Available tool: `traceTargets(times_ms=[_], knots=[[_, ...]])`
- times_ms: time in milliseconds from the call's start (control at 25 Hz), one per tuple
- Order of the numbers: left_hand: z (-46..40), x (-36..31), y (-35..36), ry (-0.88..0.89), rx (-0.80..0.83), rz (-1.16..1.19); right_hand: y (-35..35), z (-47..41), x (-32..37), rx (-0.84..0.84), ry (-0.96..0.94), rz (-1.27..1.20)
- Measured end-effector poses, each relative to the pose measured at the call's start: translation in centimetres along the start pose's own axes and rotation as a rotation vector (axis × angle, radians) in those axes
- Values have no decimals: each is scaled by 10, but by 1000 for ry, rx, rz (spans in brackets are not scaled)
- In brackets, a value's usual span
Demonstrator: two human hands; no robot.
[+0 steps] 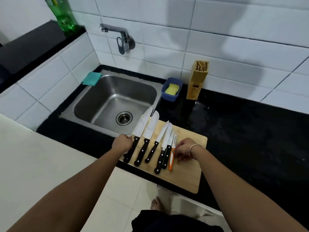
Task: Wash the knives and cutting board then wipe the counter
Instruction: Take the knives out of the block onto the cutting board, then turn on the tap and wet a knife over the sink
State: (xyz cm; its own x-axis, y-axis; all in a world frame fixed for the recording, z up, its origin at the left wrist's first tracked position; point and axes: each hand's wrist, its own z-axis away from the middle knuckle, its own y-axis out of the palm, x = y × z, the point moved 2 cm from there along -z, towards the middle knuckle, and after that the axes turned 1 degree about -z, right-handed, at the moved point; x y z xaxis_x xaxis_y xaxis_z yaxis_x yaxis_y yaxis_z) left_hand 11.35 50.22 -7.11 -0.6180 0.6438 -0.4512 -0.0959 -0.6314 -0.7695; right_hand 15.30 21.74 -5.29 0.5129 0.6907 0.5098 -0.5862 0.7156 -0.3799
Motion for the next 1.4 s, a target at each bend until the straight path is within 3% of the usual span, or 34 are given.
traceTargets(times_ms=[440,680,760,920,1040,1280,1400], knots=[[-27,14,-41,283,-98,-449,46,-16,31,-134,79,-80],[-42,17,-65,325,-39,-430,59,-5,35,-280,129,-60],[-54,12,-75,386,-17,-422,54,-2,49,-332,177,47],[-111,-20,-124,573,-17,-208,49,-18,132,-534,39,24],[-159,-47,-177,726,-57,-46,68,-37,211,-582,-108,-65],[-234,-92,-252,739,-98,296,89,-75,302,-559,-267,-56],[-260,-119,-267,685,-28,413,75,-94,306,-579,-121,150]])
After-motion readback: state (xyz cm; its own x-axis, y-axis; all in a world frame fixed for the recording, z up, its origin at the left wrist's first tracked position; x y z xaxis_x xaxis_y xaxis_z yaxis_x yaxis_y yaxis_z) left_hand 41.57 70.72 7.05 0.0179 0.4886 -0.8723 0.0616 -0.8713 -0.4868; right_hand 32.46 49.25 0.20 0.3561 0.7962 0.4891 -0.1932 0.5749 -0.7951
